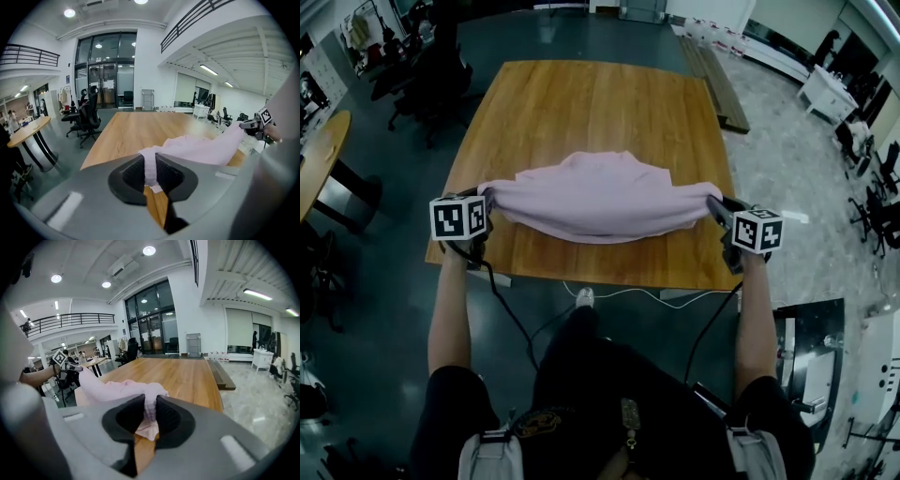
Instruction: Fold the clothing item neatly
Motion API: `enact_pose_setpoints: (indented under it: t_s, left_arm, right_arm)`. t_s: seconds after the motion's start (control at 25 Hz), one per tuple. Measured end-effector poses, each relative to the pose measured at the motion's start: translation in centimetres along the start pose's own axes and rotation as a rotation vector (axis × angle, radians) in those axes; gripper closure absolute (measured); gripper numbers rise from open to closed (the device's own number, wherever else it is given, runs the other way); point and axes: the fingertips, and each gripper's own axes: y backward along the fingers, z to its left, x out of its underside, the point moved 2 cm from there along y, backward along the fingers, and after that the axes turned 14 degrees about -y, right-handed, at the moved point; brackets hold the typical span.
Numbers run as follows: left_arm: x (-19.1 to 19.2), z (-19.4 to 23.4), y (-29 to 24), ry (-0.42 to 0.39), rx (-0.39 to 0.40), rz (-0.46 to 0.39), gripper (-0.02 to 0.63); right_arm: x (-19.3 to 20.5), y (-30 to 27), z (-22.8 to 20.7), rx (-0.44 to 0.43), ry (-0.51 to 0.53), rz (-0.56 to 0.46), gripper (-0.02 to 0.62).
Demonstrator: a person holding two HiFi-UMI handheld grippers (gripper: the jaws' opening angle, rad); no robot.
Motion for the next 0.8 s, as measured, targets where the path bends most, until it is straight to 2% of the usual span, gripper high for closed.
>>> enact_pose_setpoints:
  t_s: [0.2,0.4,0.64,0.8]
  left_arm:
    - [-3.3,2.3,-5.3,-0.035,0.049,0.047,0.569]
    - [-4.9,4.5,-11.8,-0.050,0.089,0.128,0.569]
    - [-4.7,6.6,-20.2,-0.056,0.130,0.251,0.567]
    - [-4.1,7.9,-25.4,-0.047,0.107,0.283,0.550]
  right_arm:
    - [-3.7,-4.4,-2.0,0.015,-0.006,0.041,0.541]
    - [-5.9,-10.1,-4.7,0.023,-0.047,0.116,0.541]
    - [-6.8,-17.8,-8.0,0.061,-0.102,0.241,0.538]
    - [-6.5,-22.2,-9.7,0.080,-0.147,0.244,0.525]
